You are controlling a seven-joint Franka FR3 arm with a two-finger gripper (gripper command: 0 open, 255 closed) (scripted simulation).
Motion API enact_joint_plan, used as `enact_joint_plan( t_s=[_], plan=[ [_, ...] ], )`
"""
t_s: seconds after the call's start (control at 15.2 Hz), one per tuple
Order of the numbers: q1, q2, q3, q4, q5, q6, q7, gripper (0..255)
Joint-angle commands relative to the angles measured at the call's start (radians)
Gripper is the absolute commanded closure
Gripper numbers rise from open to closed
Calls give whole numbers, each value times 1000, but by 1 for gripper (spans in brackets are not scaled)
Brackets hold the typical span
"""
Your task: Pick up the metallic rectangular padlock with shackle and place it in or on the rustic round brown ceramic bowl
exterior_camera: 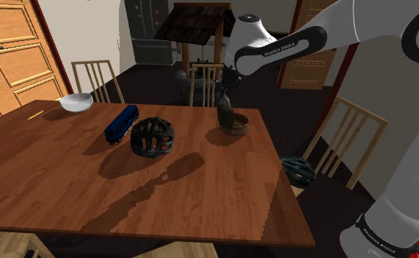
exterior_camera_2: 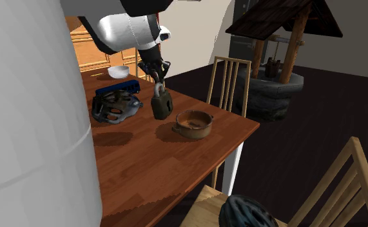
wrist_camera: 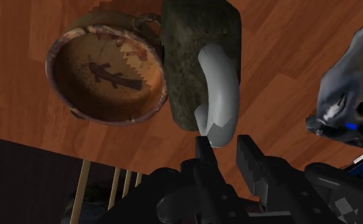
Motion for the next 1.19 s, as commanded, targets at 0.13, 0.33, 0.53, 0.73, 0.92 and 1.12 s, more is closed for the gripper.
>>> enact_joint_plan(
  t_s=[0.13,0.33,0.53,0.73,0.92,1.12],
  plan=[
    [-52,39,-23,76,41,-19,-111,255],
    [-87,82,-37,153,67,-44,-185,255],
    [-120,134,-49,244,90,-76,-254,255],
    [-148,188,-58,340,108,-112,-313,255],
    [-149,193,-60,307,103,-75,-306,255],
    [-149,201,-63,277,96,-38,-299,255]
  ],
)
